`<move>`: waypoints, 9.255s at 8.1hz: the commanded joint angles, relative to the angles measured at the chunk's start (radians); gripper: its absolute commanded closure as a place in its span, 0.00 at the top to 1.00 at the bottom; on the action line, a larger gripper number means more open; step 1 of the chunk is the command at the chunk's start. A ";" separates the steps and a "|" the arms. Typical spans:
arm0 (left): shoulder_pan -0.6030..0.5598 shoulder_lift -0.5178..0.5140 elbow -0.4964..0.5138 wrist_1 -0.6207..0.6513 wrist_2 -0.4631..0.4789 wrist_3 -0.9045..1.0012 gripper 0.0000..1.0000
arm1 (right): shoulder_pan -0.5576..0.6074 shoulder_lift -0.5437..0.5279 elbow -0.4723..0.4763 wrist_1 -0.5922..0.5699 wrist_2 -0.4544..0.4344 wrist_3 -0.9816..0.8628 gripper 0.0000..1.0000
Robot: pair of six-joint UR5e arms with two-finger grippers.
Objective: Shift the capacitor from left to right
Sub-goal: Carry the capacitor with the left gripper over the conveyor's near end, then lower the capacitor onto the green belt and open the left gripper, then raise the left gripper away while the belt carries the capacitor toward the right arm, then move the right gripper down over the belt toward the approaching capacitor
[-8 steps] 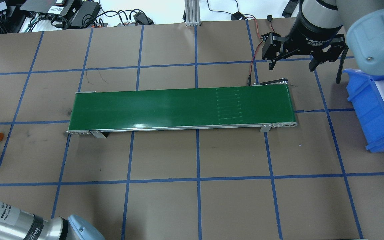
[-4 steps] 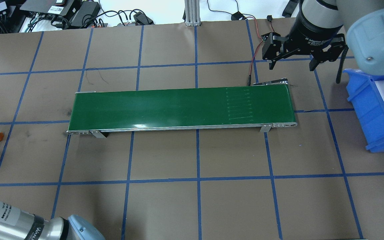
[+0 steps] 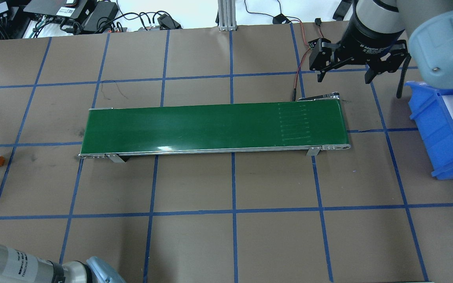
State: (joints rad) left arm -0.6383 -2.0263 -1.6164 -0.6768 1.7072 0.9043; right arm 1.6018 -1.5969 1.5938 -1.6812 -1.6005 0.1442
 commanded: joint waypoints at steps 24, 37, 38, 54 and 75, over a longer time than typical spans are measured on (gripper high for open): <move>-0.750 0.077 -0.043 -0.492 -0.133 -0.611 0.15 | 0.000 0.000 0.000 0.006 -0.002 0.000 1.00; -0.741 0.144 -0.057 -0.515 -0.110 -0.620 1.00 | 0.000 0.000 0.000 0.008 -0.004 0.000 1.00; -0.741 0.176 -0.004 -0.523 -0.110 -0.620 1.00 | 0.000 0.000 0.000 0.008 -0.004 0.000 1.00; -0.822 0.325 0.089 -0.967 -0.035 -0.825 1.00 | -0.077 0.081 0.070 -0.140 0.086 -0.193 1.00; -0.862 0.396 0.072 -0.874 -0.153 -0.970 1.00 | -0.074 0.272 0.193 -0.472 0.280 -0.176 1.00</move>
State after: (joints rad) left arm -1.5003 -1.6315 -1.5456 -1.5514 1.5544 -0.0660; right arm 1.5278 -1.3262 1.7820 -2.1462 -1.3285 -0.0323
